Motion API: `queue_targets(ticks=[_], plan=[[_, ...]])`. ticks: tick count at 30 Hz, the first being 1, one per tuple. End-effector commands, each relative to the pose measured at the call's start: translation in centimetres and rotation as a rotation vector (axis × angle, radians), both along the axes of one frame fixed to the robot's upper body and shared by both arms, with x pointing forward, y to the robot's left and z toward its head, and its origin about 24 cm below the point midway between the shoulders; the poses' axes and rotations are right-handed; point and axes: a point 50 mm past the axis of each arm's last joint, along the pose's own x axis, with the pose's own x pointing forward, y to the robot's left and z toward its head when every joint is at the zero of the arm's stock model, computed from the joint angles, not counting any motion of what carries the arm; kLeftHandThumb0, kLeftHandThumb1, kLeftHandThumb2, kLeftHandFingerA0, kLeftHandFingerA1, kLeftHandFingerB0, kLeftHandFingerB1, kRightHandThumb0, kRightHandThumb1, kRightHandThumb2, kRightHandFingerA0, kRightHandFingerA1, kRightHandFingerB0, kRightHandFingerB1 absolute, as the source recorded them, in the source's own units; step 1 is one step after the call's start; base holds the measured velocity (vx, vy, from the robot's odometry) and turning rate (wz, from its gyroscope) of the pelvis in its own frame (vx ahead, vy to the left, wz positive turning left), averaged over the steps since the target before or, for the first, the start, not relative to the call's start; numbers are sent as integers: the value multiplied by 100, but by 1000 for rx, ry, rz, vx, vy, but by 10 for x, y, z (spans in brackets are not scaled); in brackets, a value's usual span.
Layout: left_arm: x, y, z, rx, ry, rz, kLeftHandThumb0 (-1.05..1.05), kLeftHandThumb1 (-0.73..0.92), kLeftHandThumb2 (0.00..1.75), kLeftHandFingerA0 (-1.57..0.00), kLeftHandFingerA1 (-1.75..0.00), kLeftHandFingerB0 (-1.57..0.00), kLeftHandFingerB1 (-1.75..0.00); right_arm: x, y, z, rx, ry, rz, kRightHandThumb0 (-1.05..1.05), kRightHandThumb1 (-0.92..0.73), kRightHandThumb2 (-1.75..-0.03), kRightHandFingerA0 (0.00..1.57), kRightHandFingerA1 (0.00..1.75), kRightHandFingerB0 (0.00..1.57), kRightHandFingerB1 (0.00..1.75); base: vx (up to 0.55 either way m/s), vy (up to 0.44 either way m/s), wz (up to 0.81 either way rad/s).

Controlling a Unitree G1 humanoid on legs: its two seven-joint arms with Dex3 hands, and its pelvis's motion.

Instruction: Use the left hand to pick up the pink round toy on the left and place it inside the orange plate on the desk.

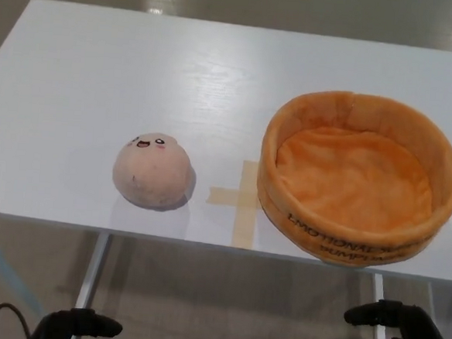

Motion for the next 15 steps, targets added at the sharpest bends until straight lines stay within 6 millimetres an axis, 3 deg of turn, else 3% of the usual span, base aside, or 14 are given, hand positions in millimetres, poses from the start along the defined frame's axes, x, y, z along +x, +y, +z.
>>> queue_targets(ticks=[1,7,15], plan=[[-3,1,1,4,-55,-26,-34,58,58,-52,-48,-56,-40,-3,-2,-2,-10,-17,14,-13,-56,-57,65,87,67,78,0,0,0],[-16,0,-6,-33,-46,-10,-35,54,56,-39,-41,-33,-31,-15,-3,-10,-13,9,18,-15,-56,-59,64,85,65,77,0,0,0],[-39,-3,-15,-36,1,-120,-44,53,58,-31,-35,-22,-30,-36,-3,-23,11,49,5,-14,-55,-59,67,90,65,77,0,0,0]])
